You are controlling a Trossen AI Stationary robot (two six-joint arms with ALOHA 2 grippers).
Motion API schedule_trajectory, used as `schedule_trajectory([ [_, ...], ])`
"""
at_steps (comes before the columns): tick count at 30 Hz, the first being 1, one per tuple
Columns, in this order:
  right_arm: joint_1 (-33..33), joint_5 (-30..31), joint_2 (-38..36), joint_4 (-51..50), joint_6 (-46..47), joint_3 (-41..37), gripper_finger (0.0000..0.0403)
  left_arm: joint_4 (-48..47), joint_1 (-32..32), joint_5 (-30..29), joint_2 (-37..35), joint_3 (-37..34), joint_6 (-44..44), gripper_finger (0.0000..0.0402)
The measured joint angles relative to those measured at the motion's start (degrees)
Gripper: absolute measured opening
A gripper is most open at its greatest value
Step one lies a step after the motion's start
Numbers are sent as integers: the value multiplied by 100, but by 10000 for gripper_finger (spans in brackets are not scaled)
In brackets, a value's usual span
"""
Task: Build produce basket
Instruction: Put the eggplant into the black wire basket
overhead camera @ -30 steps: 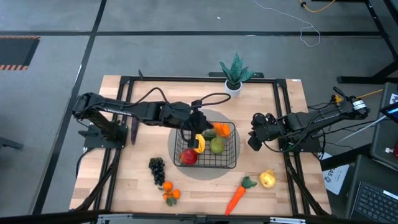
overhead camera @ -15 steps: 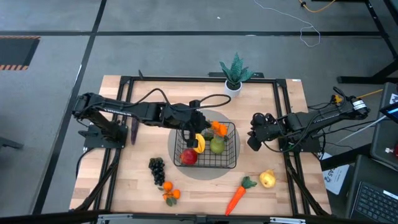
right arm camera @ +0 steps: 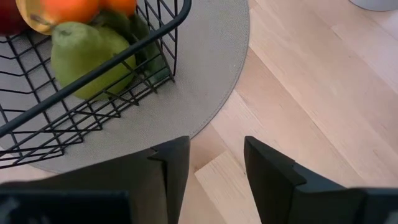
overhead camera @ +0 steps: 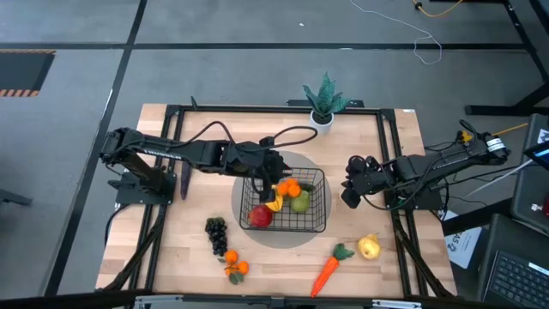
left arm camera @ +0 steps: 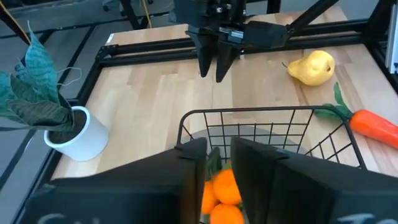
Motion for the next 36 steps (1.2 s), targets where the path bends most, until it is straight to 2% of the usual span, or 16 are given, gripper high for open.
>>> schedule_trajectory([
  [4, -1, 0, 0, 0, 0, 0, 145, -15, 0, 2, 0, 0, 1, 89],
  [7, 0, -2, 0, 0, 1, 0, 145, -137, 0, 2, 0, 0, 0, 91],
  [13, 0, -12, 0, -3, 2, 0, 145, -1064, -2, 7, -83, -2, -157, 88],
  [18, 1, -24, 0, -5, 39, 0, 145, -2638, -43, 53, -72, -3, -919, 88],
  [22, -1, -22, 0, -4, 42, 0, 145, -4405, -166, 60, -72, -4, -1707, 88],
  [28, -1, -20, 0, -3, 44, 0, 145, -6393, -343, 56, -128, -4, -2531, 88],
  [33, 1, -17, -2, 17, 46, 0, 145, -7251, -391, -190, -393, -4, -3752, 88],
  [36, 1, -15, -1, 32, 46, 0, 145, -7265, -306, -422, -739, -114, -4115, 88],
])
